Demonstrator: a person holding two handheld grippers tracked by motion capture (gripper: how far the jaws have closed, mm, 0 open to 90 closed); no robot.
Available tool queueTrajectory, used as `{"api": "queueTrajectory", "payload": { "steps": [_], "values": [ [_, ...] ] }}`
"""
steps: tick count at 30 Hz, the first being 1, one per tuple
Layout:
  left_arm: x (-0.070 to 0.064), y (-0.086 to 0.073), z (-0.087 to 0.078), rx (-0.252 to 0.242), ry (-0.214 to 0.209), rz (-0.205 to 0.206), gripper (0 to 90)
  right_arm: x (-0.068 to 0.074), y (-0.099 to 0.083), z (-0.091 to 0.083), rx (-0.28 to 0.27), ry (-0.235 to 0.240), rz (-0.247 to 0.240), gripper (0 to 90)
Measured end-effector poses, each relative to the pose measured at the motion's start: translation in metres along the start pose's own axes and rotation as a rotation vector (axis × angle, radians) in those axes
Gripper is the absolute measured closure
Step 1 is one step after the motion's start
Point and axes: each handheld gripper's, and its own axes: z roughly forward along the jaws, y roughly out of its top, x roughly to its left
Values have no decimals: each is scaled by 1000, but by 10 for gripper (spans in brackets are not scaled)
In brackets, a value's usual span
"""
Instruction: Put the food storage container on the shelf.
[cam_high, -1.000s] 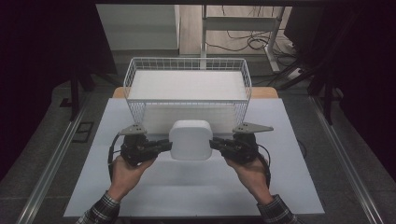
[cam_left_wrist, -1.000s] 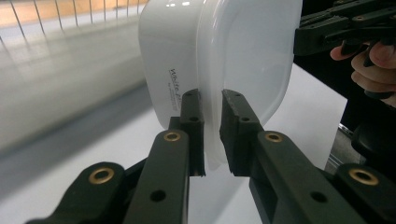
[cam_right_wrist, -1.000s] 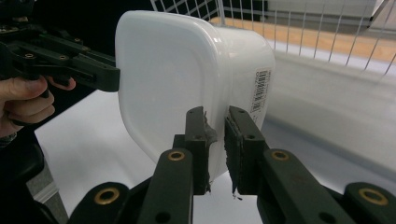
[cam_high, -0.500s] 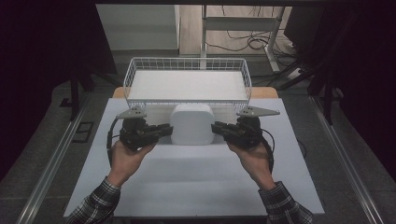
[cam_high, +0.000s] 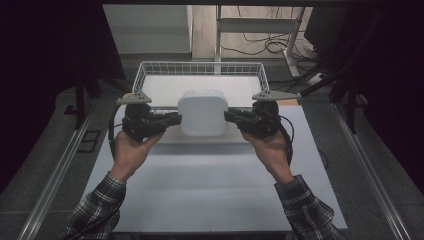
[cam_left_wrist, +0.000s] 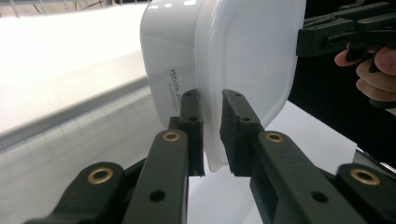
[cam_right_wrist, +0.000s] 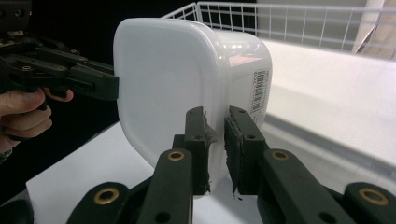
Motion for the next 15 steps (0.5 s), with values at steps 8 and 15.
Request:
{"api": "queueTrajectory", "payload": {
  "steps": [8,15],
  "values": [
    [15,30,1,-4,12,-3,796,-10,29,12,-14,-20,11,780],
    [24,45,9,0,18,-22,790,-22,45,22,-5,-41,37,774]
  ]
}}
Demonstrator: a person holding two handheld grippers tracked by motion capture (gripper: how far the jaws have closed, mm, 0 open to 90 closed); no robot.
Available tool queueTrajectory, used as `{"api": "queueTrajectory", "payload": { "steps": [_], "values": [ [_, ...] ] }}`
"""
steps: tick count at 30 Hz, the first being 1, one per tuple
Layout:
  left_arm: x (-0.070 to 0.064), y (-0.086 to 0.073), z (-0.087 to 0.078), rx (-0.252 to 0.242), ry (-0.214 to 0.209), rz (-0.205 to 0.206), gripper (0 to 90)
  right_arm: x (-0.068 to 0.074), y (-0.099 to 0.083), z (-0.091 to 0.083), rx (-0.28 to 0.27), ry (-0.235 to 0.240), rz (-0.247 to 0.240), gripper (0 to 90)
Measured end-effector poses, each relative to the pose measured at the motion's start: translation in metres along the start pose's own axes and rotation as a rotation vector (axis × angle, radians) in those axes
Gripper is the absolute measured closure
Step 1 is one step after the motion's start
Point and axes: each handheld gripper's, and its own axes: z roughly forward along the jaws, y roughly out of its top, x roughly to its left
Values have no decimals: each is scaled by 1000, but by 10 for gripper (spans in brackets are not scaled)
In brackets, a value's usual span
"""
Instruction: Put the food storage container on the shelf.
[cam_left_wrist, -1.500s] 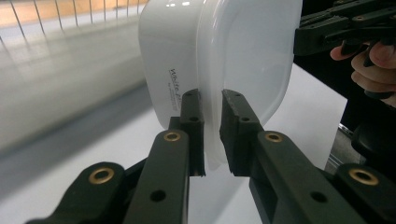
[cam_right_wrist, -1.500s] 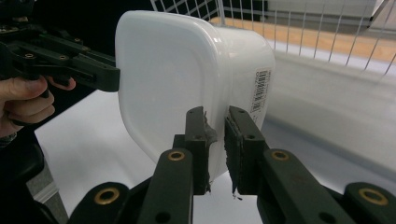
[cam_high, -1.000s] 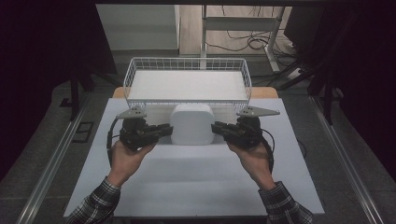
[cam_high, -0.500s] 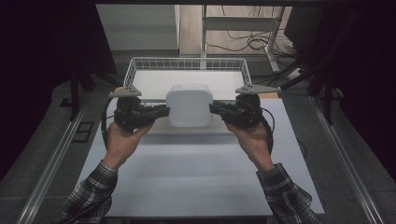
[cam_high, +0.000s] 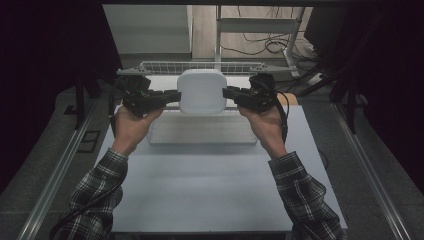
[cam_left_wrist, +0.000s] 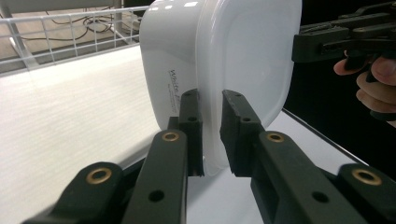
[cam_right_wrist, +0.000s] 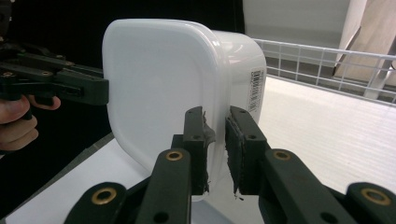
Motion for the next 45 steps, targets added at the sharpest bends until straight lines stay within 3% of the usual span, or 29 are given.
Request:
{"api": "queueTrajectory", "payload": {
  "steps": [15,24,27,30,36,39,45],
  "values": [
    [19,8,24,21,-5,-65,741,-22,11,23,51,-27,65,753],
    [26,14,33,19,-31,-100,678,-35,13,34,57,-12,117,690],
    [27,15,36,29,-20,-97,667,-37,14,37,62,-12,130,662],
    [30,16,41,60,5,-94,672,-36,15,42,78,-31,123,627],
    [39,18,44,61,-25,-131,647,-37,16,49,91,-33,129,596],
    [43,22,48,61,1,-129,612,-39,16,53,104,-44,134,551],
    [48,26,52,64,14,-141,584,-41,16,56,111,-80,135,495]
  ]
}}
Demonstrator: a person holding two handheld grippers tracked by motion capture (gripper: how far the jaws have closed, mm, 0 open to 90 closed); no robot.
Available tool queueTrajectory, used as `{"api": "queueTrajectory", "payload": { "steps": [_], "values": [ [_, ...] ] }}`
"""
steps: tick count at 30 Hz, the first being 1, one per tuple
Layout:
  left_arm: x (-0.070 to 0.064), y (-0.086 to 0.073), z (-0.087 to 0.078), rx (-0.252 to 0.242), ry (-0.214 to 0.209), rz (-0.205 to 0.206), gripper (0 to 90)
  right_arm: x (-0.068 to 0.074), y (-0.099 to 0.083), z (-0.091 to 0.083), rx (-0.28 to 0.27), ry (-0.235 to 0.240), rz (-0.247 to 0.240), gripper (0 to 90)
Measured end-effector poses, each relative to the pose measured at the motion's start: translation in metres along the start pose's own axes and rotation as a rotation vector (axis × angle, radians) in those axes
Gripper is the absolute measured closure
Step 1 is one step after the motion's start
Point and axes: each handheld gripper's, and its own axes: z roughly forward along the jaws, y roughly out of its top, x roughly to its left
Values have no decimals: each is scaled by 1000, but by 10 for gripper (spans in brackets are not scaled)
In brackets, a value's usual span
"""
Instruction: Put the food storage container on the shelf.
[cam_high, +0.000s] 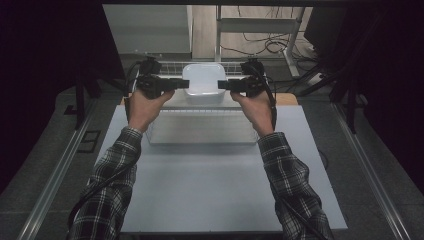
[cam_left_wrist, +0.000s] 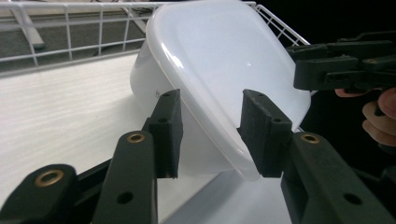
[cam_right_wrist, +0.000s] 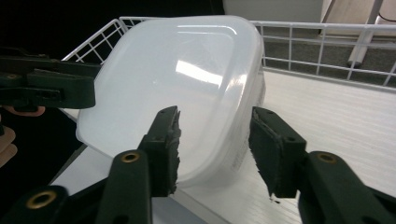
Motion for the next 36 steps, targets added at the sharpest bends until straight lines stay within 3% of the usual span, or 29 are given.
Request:
{"api": "queueTrajectory", "payload": {
  "steps": [5,11,14,15,17,18,19,20,22,24,26,29,30,36],
  "values": [
    [2,6,6,-7,67,20,551,-2,0,2,-17,-12,16,488],
    [2,8,11,-17,85,29,514,1,0,1,-19,-27,6,477],
    [-4,8,10,-31,164,92,473,1,0,1,-20,-35,4,434],
    [-6,8,9,-46,173,105,451,1,0,1,-23,-40,-2,407],
    [-7,9,6,-59,166,114,386,1,0,0,-28,-41,-13,374],
    [-6,9,4,-69,125,108,338,2,-1,-1,-43,-29,-26,279],
    [-6,9,4,-69,125,108,304,1,-1,-2,-47,-20,-32,233],
    [-6,8,3,-63,91,110,273,1,-1,-2,-49,-15,-43,177],
    [-7,7,2,-59,83,122,233,2,-1,-2,-50,-17,-53,149],
    [-10,1,2,-36,49,155,196,4,-3,-3,-67,-20,-87,77],
    [-14,-2,1,-24,41,178,113,6,-6,-3,-64,-13,-115,42],
    [-16,-6,1,-24,34,197,84,8,-9,-5,-65,-10,-141,31],
    [-17,-9,-1,-19,18,215,80,11,-13,-5,-69,-4,-164,20],
    [-22,-20,-8,-25,-16,266,84,14,-22,-7,-63,20,-188,9]
  ]
}}
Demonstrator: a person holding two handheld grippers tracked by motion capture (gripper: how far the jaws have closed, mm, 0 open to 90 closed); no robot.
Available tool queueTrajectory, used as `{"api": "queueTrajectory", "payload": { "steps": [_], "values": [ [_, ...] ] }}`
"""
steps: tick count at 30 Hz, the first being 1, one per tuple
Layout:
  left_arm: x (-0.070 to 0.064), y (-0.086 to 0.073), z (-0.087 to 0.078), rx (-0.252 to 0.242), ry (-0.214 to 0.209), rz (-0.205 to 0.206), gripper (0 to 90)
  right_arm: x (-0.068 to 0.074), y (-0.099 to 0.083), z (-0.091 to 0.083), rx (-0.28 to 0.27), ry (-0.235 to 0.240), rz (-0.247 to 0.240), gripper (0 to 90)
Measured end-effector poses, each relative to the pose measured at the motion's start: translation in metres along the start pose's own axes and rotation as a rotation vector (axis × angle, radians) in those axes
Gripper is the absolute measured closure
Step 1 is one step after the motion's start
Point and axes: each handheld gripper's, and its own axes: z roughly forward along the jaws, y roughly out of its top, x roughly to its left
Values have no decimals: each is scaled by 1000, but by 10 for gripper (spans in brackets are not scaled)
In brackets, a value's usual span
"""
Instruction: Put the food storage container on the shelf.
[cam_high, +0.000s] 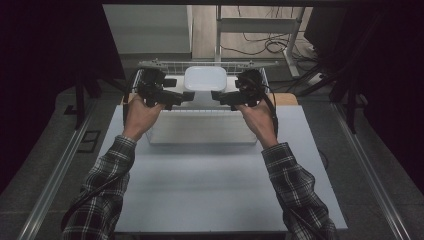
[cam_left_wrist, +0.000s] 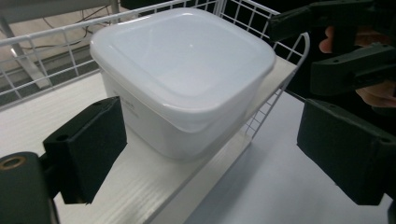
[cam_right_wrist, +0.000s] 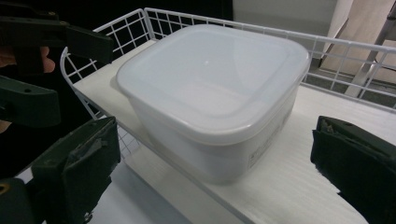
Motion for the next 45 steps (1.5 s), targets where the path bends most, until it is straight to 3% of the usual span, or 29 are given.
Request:
{"api": "queueTrajectory", "payload": {
  "steps": [6,13,19,31,37,45],
  "values": [
    [-7,-9,-2,0,-20,38,96,4,-8,-4,2,-5,-29,8],
    [-15,-19,-3,-6,-41,28,92,7,-16,-9,4,6,-38,8],
    [-28,-32,-1,12,-49,73,84,8,-27,-13,9,16,-49,8],
    [-46,-55,10,27,-76,92,70,13,-49,-21,10,24,-80,8],
    [-48,-67,16,38,-84,92,69,15,-60,-24,9,33,-84,9],
    [-49,-85,17,16,-115,54,78,17,-79,-30,13,40,-88,9]
  ]
}}
